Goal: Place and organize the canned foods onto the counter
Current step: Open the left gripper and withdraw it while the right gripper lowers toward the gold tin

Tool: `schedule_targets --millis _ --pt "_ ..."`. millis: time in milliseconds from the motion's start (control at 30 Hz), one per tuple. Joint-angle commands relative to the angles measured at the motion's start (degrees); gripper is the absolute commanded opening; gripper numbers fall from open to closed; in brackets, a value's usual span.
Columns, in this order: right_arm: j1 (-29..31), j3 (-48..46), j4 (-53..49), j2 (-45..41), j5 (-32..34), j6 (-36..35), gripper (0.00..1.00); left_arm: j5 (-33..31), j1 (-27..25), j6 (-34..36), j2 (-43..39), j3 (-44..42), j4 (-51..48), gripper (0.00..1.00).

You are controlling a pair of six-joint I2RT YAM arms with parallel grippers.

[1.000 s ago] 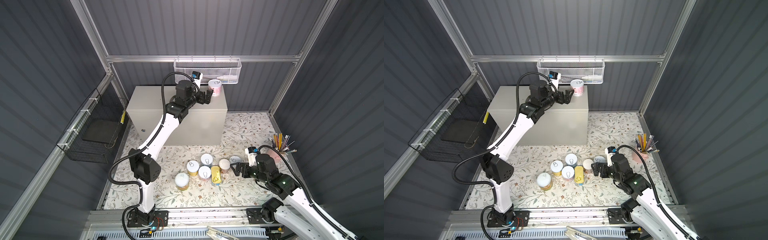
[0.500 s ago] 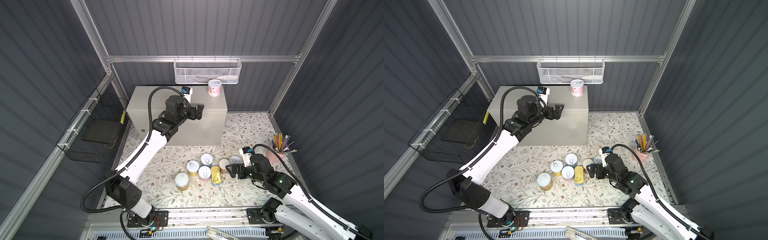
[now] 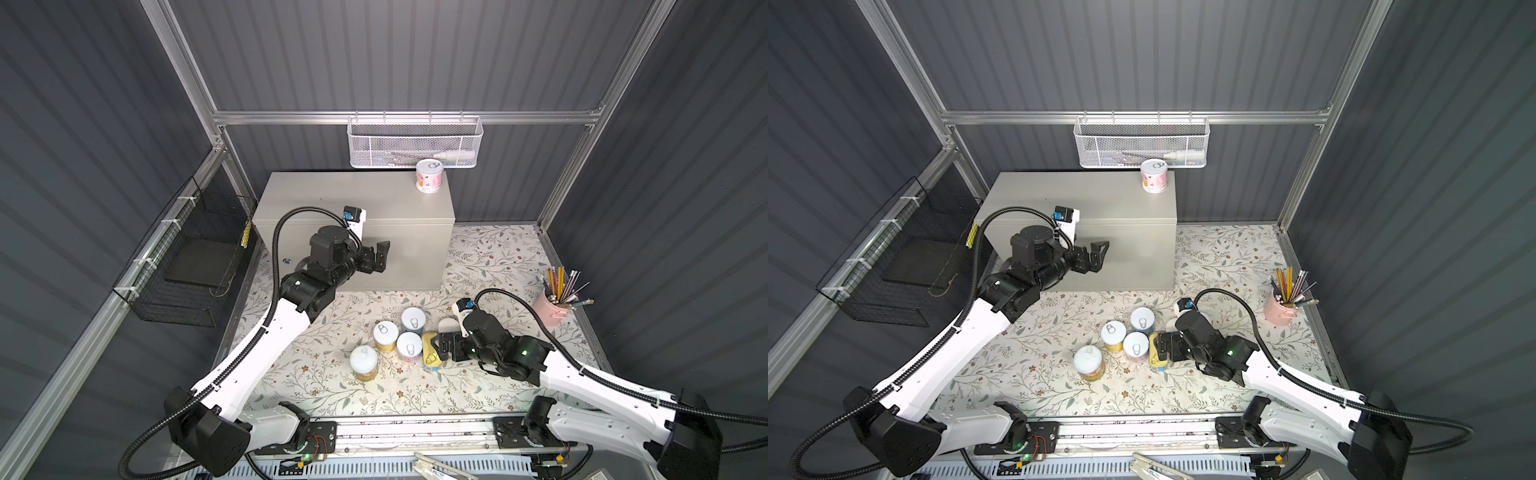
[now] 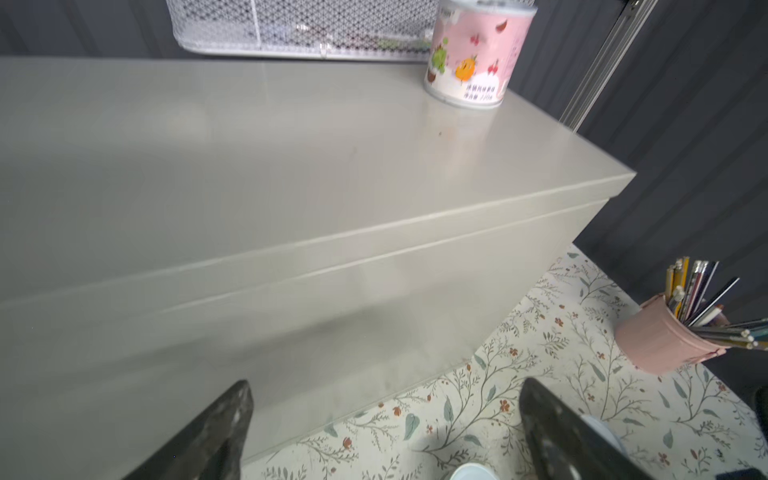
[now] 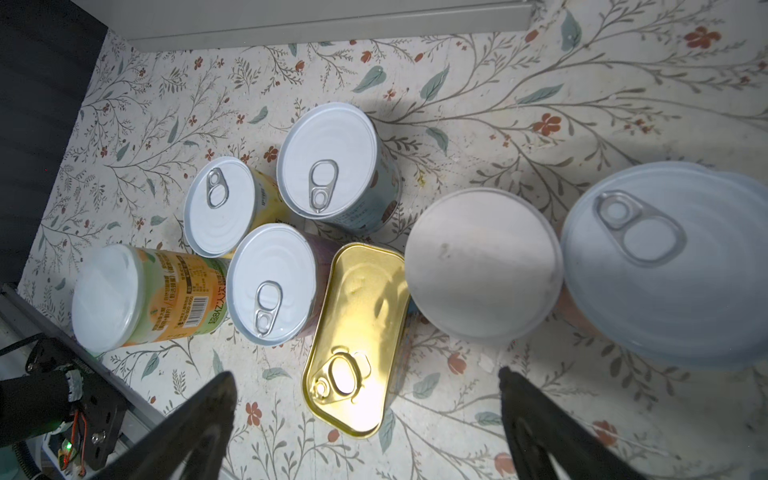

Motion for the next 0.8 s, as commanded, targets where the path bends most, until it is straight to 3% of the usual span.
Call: schedule_targets --millis 0,600,767 --pt "0.6 1.3 0.3 2.2 1.7 1.2 0.99 -0.2 -0.3 -1.5 -0.9 -4.4 0.4 1.0" --pt "4.4 -4.9 0.6 0.5 -2.8 7.3 0.99 5.2 -0.2 -2.9 4.3 -13.3 10.5 1.0" --pt "5.4 -5.9 3.2 2.1 -3.1 8.2 0.93 6.3 -0.2 -3.6 3.4 -16.8 13.3 1.0"
